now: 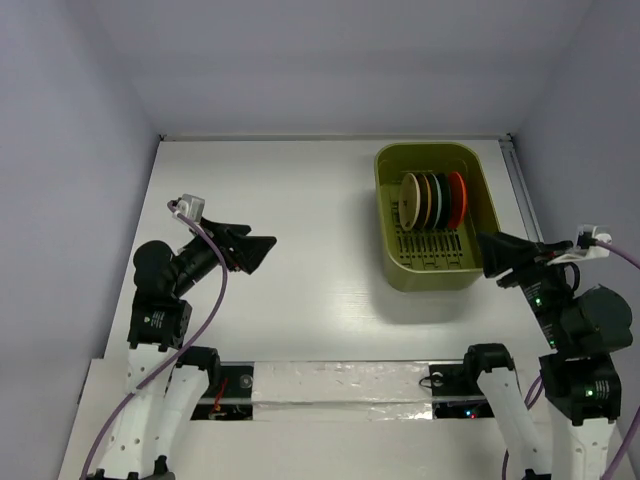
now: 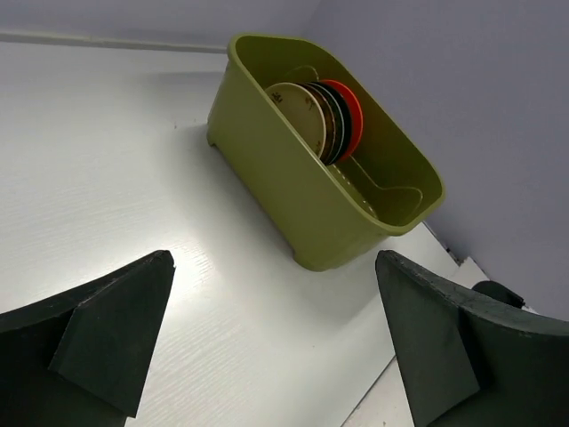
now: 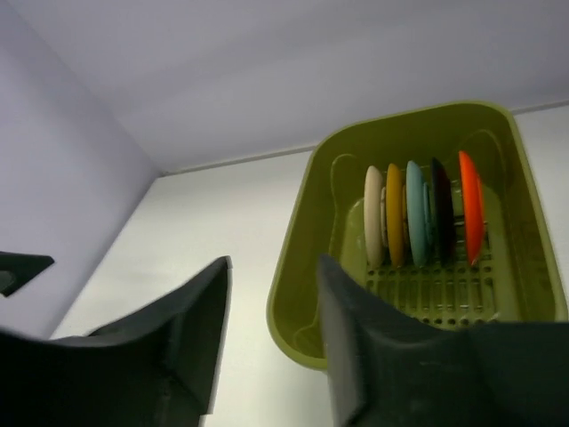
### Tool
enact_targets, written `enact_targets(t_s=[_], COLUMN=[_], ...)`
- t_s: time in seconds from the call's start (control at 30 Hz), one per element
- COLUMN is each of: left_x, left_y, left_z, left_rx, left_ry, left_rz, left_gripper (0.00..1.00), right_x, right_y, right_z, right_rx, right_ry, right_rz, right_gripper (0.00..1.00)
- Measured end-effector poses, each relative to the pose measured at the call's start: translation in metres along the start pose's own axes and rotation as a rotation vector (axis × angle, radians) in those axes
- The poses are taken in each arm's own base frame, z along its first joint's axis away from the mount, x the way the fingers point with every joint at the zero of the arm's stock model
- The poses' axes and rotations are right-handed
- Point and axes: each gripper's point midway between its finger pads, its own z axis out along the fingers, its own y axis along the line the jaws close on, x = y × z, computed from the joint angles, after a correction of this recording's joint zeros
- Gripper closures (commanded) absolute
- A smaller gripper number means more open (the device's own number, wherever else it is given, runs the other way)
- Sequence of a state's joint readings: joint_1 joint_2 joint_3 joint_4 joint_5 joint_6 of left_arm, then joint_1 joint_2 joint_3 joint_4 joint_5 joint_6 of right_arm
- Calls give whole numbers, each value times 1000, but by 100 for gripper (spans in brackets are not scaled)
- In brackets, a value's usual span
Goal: Unload the plates from the dish rack
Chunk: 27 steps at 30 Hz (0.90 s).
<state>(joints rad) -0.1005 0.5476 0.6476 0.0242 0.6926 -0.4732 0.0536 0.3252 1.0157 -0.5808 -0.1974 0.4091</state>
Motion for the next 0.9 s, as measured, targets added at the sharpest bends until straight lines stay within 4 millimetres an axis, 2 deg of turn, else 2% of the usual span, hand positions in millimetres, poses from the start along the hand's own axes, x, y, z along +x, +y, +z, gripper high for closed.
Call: enact_targets(t_s=[0.03, 0.07, 0.1, 0.13, 0.17, 0.23, 0.27, 0.33, 0.37, 0.5, 0.63, 0.67, 0.77, 0.8, 0.9], left_x=[0, 1, 1, 2, 3, 4, 4, 6, 7, 8, 9, 9, 9, 9, 10], left_y=[1, 3, 4, 6, 8, 11, 13, 17, 19, 27, 33, 34, 37, 37, 38], left_z=[0, 0, 0, 0, 0, -1, -1, -2, -3, -6, -7, -7, -8, -9, -12], left_rx=[-5, -12, -19, -27, -33, -49, -58, -79, -89, -134, -168, -175, -189, -193, -206], left_ry=[0, 0, 2, 5, 6, 7, 7, 6, 5, -5, -7, -8, -18, -22, -32], left_rz=[5, 8, 10, 14, 17, 26, 28, 30, 32, 31, 24, 23, 24, 25, 28], left_gripper=[9, 20, 27, 36, 53, 68, 84, 97, 100, 100, 100, 97, 91, 90, 81], right_x=[1, 2, 4, 6, 9, 15, 19, 27, 33, 59, 103, 111, 135, 138, 138], right_y=[0, 0, 0, -1, -3, -8, -12, -18, -23, -40, -41, -40, -50, -56, -74], right_z=[2, 3, 6, 9, 13, 23, 30, 42, 49, 73, 108, 115, 137, 142, 158], right_rx=[-5, -7, -9, -8, -4, 12, 23, 42, 55, 104, 151, 163, 242, 275, 373], right_ry=[3, 9, 16, 27, 41, 75, 97, 136, 158, 242, 392, 417, 489, 496, 501], right_rz=[-1, 3, 1, 2, 5, 13, 17, 26, 31, 48, 19, 2, -58, -79, -137], right_gripper=[61, 69, 82, 86, 95, 100, 100, 100, 100, 100, 100, 100, 91, 83, 71])
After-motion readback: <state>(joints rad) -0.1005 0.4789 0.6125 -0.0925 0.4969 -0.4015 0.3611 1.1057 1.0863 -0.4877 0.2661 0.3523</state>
